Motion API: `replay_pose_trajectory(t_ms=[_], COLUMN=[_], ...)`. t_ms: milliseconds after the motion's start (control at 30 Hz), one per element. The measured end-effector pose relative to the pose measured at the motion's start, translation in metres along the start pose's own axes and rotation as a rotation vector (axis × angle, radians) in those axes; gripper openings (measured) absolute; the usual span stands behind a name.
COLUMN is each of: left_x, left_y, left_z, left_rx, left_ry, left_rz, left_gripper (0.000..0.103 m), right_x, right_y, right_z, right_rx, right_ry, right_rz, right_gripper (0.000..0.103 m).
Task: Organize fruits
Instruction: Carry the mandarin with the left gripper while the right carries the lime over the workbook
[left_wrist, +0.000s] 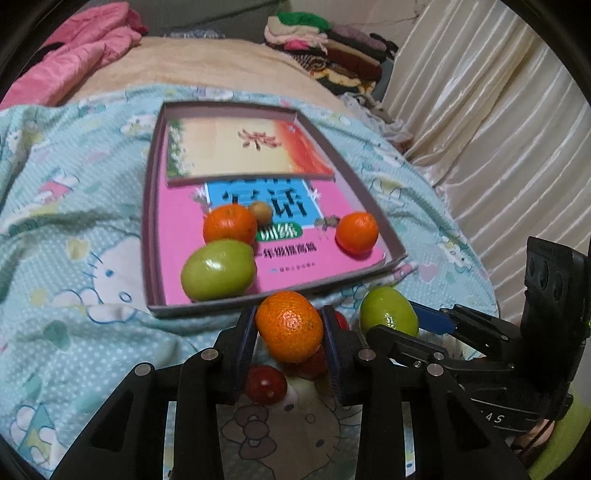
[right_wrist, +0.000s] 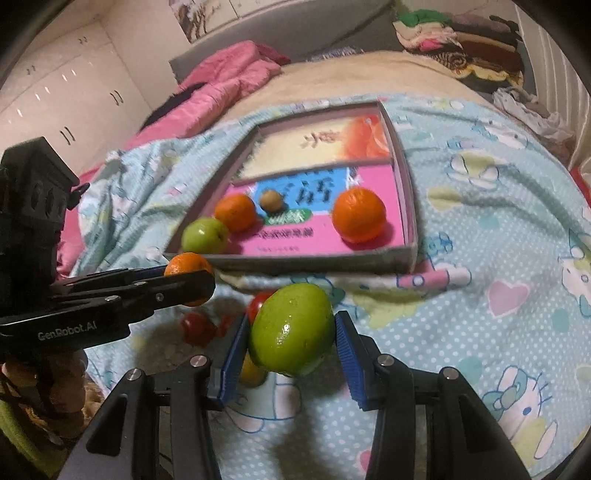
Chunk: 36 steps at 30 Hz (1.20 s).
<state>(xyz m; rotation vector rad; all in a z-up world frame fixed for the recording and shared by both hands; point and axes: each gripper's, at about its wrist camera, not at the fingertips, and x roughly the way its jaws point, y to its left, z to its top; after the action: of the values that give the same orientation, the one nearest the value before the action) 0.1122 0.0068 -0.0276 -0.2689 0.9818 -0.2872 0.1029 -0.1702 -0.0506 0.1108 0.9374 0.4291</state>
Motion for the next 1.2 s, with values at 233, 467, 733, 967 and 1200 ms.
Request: replay_pose_trajectory(t_ms=[233,467,733,967,1200], left_x=[-0.018,-0.018,-0.005,0.013,0.028], left_y=[0.004,0.002,-0.008,-0.016,-0.016], left_z=[0.008,0.013,0.021,0.028,0.031], left_rx=[-0.001,0.017,0.035,0.063,0.072], left_ry=[-0.074,-0.097,-0.095,-0.082,-0.063], left_rz=[0.028,0.041,0.037,0.047,0.063], left_gripper=[0.036,0.036,0.035,0.035,0.035], right_x=[-0.018,-0.022,-0.028,-0.025,-0.014], right_y=[0.004,-0.004,-0.020,-0.030,-0.032], right_z=[0.011,0.020,0.030,0.036,0.039], right_rx=[-0.020,-0.012,0.011,0.016,0.001], right_ry=[-0.106,-0.145,-0.195,-0.199,-0.180], right_rz=[0.034,0.002,-0.053,-0.101,-0.140], right_gripper=[0.047,0.047,0.047,0.047,0.047])
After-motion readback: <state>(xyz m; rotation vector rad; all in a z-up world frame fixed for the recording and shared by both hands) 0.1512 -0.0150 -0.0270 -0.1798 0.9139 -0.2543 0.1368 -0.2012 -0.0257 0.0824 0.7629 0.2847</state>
